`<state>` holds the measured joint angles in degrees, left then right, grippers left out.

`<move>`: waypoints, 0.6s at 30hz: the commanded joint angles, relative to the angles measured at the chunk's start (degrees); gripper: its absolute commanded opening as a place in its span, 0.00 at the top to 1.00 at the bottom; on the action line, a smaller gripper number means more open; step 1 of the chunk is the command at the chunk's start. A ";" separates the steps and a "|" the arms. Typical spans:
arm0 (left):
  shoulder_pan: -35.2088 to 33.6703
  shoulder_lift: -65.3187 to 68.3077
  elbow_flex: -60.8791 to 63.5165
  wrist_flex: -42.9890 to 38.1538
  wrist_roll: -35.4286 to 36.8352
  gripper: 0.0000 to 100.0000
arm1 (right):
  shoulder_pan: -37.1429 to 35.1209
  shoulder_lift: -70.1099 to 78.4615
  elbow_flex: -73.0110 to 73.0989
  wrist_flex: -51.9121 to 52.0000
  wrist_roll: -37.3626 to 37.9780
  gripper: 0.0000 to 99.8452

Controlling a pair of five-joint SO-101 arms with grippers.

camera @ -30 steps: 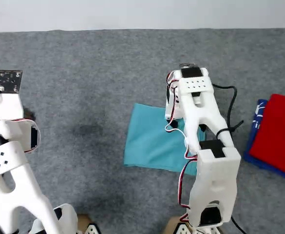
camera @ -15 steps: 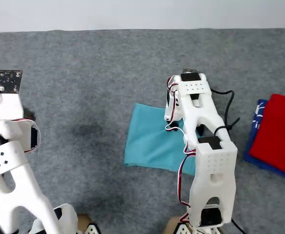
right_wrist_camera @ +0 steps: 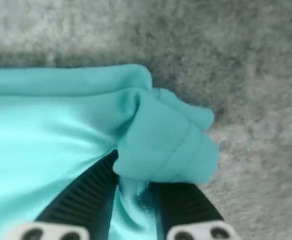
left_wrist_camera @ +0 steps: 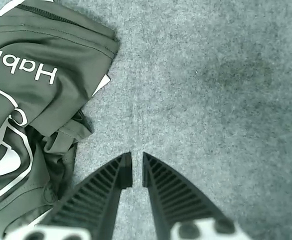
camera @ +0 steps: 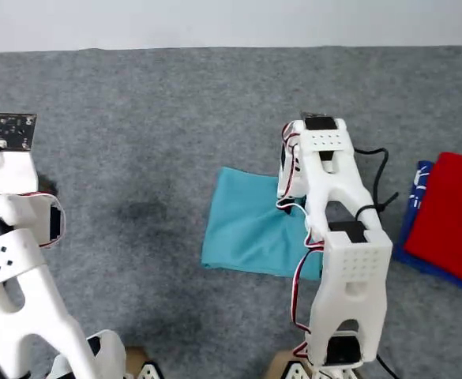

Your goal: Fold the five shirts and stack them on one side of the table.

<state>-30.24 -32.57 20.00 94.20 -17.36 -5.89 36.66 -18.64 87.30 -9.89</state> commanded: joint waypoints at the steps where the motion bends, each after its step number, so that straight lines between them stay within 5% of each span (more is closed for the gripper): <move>1: -0.09 -1.14 -1.71 0.09 -0.53 0.95 | 1.71 -6.37 -3.78 -1.89 9.23 0.99; 13: -0.09 -1.14 -1.71 0.44 -0.53 0.95 | -2.15 6.29 -25.32 -14.02 51.78 0.99; 18: -0.09 -1.14 -1.63 0.53 -0.53 0.95 | -1.89 14.29 -35.43 -13.49 56.70 0.98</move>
<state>-30.24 -32.57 20.00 94.20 -17.36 -7.47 49.85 -45.89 74.11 44.62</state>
